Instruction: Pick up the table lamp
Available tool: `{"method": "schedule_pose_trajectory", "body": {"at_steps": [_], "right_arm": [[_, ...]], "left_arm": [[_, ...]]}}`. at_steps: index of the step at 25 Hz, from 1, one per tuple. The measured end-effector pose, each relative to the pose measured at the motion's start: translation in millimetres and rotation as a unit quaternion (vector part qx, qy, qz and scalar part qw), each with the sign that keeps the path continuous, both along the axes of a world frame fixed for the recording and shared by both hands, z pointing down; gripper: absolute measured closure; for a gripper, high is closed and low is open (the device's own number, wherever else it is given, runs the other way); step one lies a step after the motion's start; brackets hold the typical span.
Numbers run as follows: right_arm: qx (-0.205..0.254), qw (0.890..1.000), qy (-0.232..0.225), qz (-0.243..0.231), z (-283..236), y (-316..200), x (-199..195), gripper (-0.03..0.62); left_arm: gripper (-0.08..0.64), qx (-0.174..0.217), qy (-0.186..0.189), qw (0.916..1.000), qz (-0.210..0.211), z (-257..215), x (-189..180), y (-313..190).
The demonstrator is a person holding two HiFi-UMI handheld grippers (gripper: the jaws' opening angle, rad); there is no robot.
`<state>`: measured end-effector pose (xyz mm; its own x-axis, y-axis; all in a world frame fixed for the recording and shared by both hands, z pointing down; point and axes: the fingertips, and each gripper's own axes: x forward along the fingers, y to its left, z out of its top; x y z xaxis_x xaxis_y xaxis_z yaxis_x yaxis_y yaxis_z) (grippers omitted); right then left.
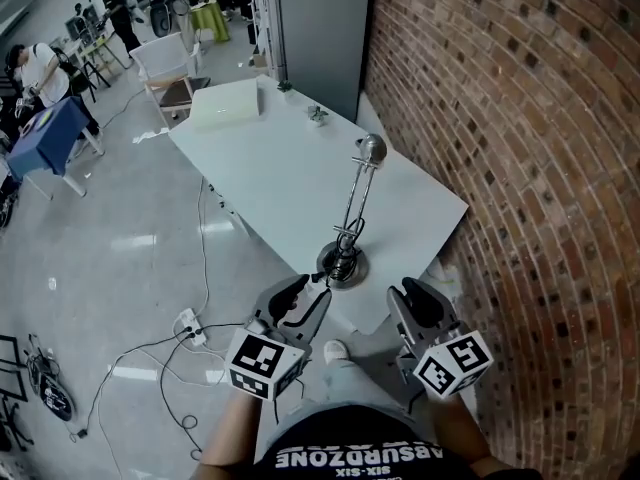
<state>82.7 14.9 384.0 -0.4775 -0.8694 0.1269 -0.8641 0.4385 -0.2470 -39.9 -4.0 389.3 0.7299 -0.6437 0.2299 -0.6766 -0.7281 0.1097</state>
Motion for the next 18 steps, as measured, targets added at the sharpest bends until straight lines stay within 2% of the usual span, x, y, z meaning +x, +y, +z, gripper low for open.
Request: {"method": "schedule_pose_trajectory", "body": {"at_steps": [7, 12, 18], "right_arm": [[-0.003, 1.0, -0.019, -0.014, -4, -36, 8, 0.426], [-0.006, 0.999, -0.025, -0.025, -5, -62, 14, 0.389], [-0.015, 0.999, -0.036, -0.031, -1, -95, 20, 0.374]], "left_arm": [[0.342, -0.013, -0.022, 0.9996, 0.011, 15, 15, -29], [0.325, -0.032, -0.03, 0.999, 0.012, 32, 26, -49], [0.321, -0.048, -0.037, 0.9982, 0.003, 47, 32, -72]]}}
